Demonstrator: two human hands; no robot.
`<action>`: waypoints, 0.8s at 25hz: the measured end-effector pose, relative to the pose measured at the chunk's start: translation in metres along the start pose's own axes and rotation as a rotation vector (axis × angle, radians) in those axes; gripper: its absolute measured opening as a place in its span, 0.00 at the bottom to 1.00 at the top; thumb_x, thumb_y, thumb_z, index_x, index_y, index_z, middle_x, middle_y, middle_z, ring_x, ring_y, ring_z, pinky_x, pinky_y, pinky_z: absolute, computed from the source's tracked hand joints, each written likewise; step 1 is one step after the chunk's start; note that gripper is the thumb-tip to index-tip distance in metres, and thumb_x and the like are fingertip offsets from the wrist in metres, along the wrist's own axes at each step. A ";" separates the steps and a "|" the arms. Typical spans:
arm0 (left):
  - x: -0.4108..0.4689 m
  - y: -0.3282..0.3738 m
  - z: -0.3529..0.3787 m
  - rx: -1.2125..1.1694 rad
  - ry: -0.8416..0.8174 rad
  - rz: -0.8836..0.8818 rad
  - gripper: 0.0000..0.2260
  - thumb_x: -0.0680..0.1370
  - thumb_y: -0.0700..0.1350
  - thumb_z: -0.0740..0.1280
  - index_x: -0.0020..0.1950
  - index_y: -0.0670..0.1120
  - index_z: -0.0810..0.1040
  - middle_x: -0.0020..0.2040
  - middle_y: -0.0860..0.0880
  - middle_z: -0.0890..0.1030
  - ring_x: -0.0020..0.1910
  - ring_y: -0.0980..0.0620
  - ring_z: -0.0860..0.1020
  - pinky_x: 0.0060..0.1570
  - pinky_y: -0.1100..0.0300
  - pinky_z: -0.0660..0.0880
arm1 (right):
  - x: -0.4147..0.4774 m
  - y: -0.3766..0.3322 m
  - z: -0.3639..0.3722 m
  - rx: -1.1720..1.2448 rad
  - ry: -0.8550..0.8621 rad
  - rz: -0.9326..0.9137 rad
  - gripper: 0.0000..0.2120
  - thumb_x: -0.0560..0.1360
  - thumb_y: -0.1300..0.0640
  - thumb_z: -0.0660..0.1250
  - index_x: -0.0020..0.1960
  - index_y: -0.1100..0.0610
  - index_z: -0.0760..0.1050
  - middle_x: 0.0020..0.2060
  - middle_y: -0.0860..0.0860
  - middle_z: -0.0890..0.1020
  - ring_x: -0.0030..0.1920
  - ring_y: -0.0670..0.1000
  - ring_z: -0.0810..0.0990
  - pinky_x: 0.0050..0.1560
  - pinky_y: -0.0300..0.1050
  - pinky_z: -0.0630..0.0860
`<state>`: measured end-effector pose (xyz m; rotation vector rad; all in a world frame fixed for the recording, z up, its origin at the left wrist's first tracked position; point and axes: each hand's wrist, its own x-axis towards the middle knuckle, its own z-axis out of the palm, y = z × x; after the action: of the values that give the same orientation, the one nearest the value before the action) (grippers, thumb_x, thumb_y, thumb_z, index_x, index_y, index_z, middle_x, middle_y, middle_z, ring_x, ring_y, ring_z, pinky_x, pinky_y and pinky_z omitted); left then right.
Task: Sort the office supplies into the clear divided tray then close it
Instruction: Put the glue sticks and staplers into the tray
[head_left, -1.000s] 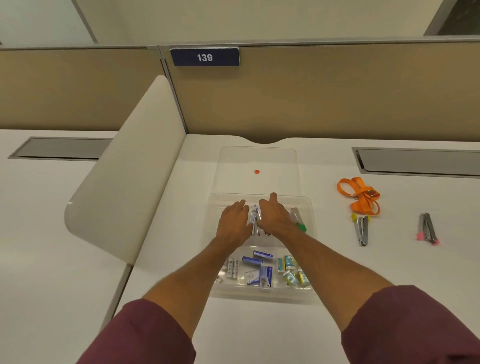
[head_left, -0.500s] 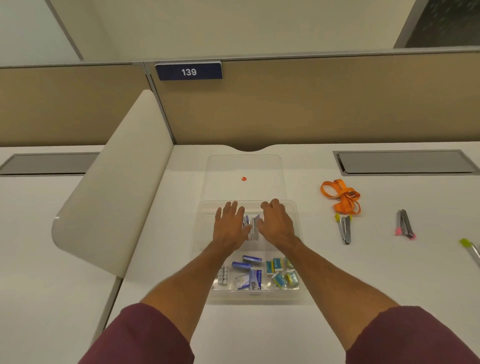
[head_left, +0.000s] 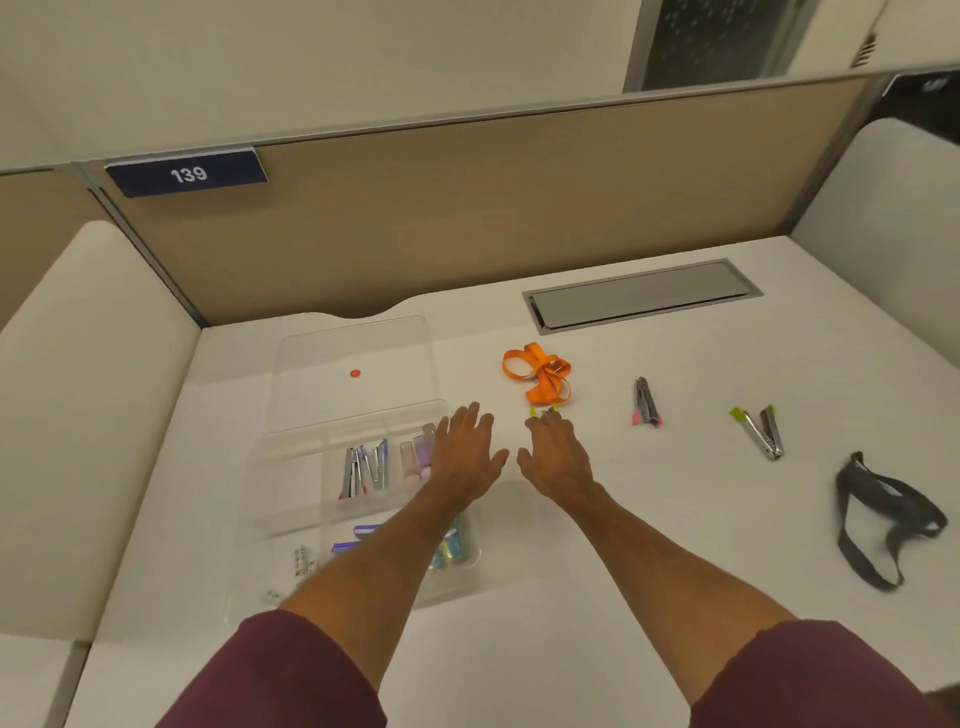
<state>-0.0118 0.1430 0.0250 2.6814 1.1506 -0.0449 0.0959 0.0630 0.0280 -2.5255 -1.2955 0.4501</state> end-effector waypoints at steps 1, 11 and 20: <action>0.004 0.015 0.004 -0.014 -0.013 0.008 0.27 0.80 0.56 0.59 0.75 0.46 0.61 0.79 0.44 0.57 0.78 0.45 0.56 0.76 0.50 0.54 | 0.001 0.015 -0.006 -0.004 0.000 0.024 0.25 0.78 0.52 0.63 0.72 0.57 0.63 0.71 0.56 0.67 0.71 0.55 0.66 0.66 0.48 0.71; 0.041 0.104 0.054 -0.108 -0.166 -0.087 0.34 0.79 0.56 0.62 0.79 0.47 0.50 0.79 0.43 0.53 0.77 0.42 0.56 0.71 0.48 0.64 | 0.015 0.155 -0.044 -0.008 0.076 0.102 0.18 0.75 0.59 0.62 0.64 0.60 0.70 0.62 0.58 0.71 0.63 0.58 0.70 0.57 0.51 0.76; 0.056 0.131 0.077 -0.241 0.016 -0.344 0.22 0.80 0.40 0.62 0.73 0.45 0.64 0.74 0.42 0.63 0.66 0.42 0.70 0.58 0.48 0.74 | 0.054 0.205 -0.061 -0.023 0.058 0.093 0.21 0.75 0.57 0.64 0.68 0.57 0.68 0.61 0.59 0.69 0.62 0.60 0.70 0.53 0.54 0.77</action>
<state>0.1261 0.0785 -0.0314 2.2578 1.5041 0.0560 0.3004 -0.0138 -0.0006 -2.6055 -1.1733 0.3804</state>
